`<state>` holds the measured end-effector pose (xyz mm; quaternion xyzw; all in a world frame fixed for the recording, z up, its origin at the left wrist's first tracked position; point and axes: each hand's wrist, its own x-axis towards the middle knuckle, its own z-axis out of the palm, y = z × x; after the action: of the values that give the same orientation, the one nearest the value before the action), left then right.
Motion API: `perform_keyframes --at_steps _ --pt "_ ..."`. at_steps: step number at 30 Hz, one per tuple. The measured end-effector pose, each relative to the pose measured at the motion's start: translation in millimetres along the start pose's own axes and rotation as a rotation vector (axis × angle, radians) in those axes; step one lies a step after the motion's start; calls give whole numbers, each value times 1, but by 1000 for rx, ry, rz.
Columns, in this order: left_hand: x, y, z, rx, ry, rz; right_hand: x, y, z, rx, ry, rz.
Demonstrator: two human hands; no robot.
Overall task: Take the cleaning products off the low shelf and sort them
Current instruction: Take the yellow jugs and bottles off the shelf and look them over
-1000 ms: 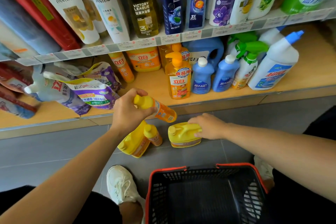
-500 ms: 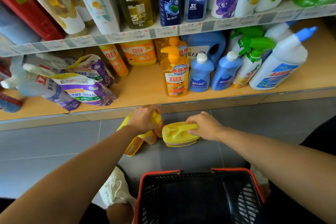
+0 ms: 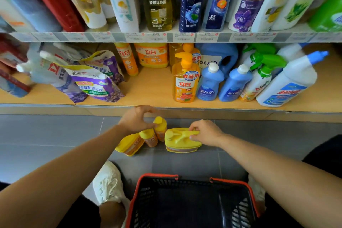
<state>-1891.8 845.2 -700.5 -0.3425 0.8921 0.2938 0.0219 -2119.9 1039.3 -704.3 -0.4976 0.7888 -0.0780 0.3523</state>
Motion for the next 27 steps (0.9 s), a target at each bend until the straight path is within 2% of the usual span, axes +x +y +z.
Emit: perform_keyframes --at_steps 2,4,6,8,16,22,27 --pt "-16 -14 -3 7 185 -36 4 -8 -7 23 -37 24" --pt "-28 -27 -3 -4 290 -182 7 -19 -13 35 -62 8" --pt "-37 -42 4 -13 246 -348 10 -34 -20 63 -23 -40" --pt "-44 -53 14 -57 155 -435 14 -52 -26 148 25 -91" --pt "-50 -62 26 -71 298 -473 97 -157 -33 266 193 -278" --pt "-48 -70 37 9 376 -491 197 -204 -20 483 354 -191" --pt "-46 -71 41 16 407 -470 257 -217 -11 649 322 -152"
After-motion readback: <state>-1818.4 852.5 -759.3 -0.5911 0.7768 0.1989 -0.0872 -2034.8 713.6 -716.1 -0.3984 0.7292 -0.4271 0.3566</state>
